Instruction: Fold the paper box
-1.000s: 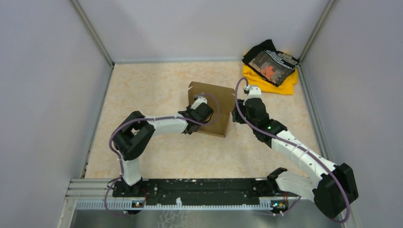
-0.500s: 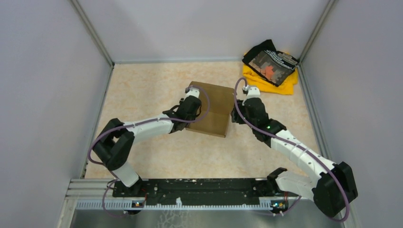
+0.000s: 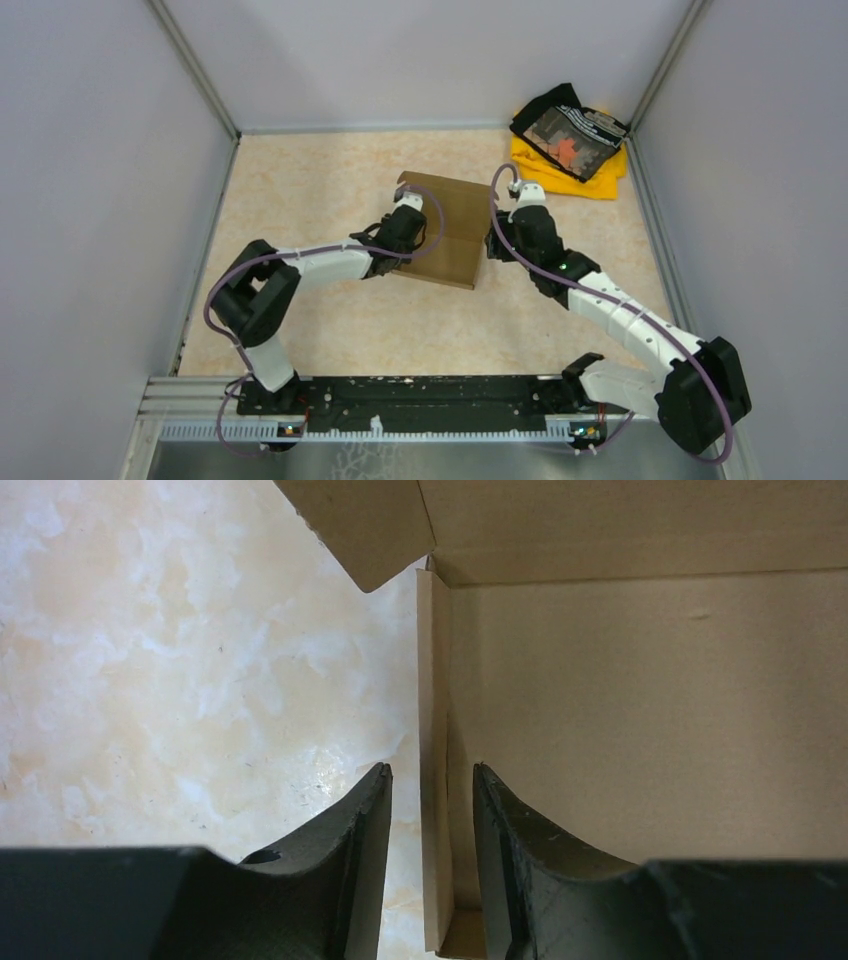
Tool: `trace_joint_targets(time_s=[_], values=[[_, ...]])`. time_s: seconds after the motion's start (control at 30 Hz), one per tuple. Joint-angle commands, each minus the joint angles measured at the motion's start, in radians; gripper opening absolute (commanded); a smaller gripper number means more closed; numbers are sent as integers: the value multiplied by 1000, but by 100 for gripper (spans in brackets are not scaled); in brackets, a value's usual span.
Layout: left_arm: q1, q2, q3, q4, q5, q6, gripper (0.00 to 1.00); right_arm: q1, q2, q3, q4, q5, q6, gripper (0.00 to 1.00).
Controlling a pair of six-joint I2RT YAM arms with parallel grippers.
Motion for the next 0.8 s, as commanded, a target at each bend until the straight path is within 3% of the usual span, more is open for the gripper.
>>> trace_joint_targets(time_s=[0.0, 0.77], values=[[1, 38, 31, 32, 2, 7, 41, -9, 4, 57, 51, -9, -17, 48], [19, 76, 40, 54, -21, 27, 33, -18, 6, 22, 75, -23, -20, 47]])
